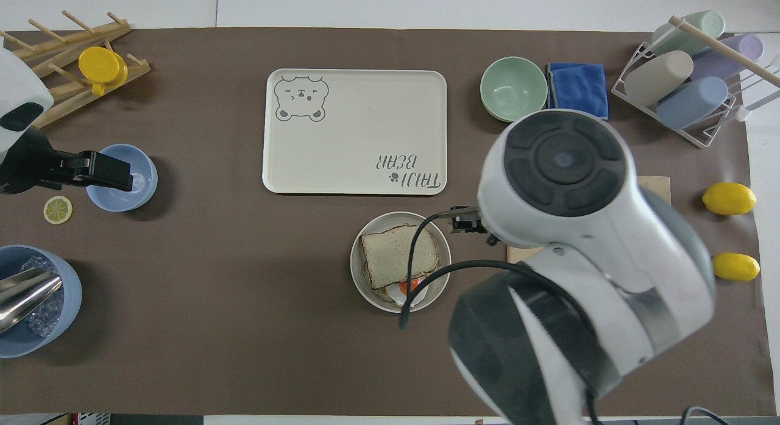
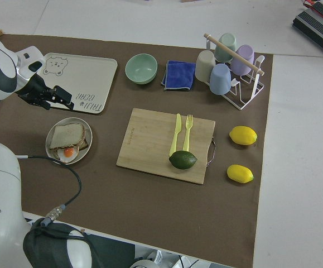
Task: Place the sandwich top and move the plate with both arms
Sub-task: 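Open and withdraw the right gripper while the left gripper reaches the plate, then grasp the white plate rim nearest the robot with the left gripper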
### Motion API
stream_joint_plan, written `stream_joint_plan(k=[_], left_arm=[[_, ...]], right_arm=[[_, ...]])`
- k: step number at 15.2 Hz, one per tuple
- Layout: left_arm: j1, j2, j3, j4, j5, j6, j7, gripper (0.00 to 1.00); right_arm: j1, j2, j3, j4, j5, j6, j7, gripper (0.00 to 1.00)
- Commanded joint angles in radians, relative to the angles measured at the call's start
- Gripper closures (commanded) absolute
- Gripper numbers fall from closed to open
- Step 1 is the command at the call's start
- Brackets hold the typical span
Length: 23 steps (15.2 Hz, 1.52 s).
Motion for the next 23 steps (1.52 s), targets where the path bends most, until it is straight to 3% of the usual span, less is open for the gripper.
stream_joint_plan(k=[1,3,9,14,18,21,23], left_arm=[[0.006,-0.019,0.000,-0.019,0.000,-0.006,0.007,0.00],[0.004,-0.020,-0.001,-0.021,0.000,-0.011,0.005,0.00],[-0.011,-0.060,-0.009,-0.091,-0.006,-0.018,0.005,0.00],[-0.172,-0.100,-0.010,-0.257,-0.012,0.156,-0.099,0.00],[-0.279,-0.066,-0.010,-0.375,-0.121,0.323,-0.211,0.00],[-0.368,0.036,-0.010,-0.389,-0.124,0.420,-0.306,0.00],[-0.396,0.066,-0.009,-0.435,-0.124,0.495,-0.328,0.00]], right_arm=[[-0.178,-0.048,0.007,-0.024,0.064,-0.046,-0.172,0.00],[-0.270,-0.070,0.009,-0.020,0.067,-0.071,-0.239,0.00],[-0.315,-0.045,0.006,0.069,0.072,-0.123,-0.263,0.00],[-0.369,-0.022,0.006,0.114,0.093,-0.183,-0.298,0.00],[-0.367,-0.061,-0.048,0.085,0.104,-0.192,-0.402,0.00],[-0.367,-0.053,-0.050,0.094,0.104,-0.173,-0.413,0.00],[-0.366,-0.044,-0.062,0.118,0.109,-0.192,-0.414,0.00]])
